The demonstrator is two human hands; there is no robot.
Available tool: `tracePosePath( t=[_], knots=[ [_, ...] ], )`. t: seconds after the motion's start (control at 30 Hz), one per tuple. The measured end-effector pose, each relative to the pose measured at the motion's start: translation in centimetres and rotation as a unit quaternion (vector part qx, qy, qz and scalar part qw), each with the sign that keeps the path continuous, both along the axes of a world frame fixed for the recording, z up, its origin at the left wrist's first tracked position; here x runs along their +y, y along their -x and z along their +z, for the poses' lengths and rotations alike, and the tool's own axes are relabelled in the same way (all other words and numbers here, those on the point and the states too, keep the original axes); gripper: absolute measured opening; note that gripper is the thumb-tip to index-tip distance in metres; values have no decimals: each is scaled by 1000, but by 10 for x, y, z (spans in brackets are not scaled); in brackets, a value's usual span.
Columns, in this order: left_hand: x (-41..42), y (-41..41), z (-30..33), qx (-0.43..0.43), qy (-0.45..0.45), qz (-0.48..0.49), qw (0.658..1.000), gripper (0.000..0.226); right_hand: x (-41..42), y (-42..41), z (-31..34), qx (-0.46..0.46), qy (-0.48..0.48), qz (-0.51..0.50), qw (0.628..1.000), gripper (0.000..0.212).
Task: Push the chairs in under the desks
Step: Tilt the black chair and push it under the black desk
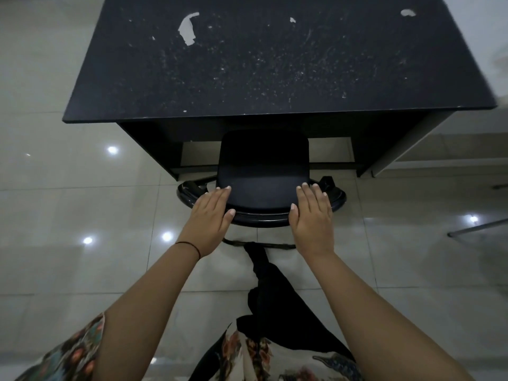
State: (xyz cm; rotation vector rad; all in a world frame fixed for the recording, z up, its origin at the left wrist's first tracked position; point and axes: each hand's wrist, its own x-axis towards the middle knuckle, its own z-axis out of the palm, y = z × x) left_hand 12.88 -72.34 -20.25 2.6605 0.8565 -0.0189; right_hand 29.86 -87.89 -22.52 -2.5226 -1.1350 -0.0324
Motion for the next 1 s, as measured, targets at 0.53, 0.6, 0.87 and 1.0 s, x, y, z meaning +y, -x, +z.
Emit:
tracePosePath(
  t=[0.53,0.6,0.87,1.0],
  knots=[
    [-12,-25,-3,20,-37,-10,999,68,-5,-40,9,24,37,41,998,54],
    [-10,-26,-2,35,-51,-19,998,69,-6,-40,12,31,51,44,997,55],
    [-12,-31,10,31,-66,-41,997,64,-8,-39,20,40,91,54,994,59],
    [-12,-44,22,26,-71,-37,996,64,-4,-44,31,27,83,73,994,43]
  ],
)
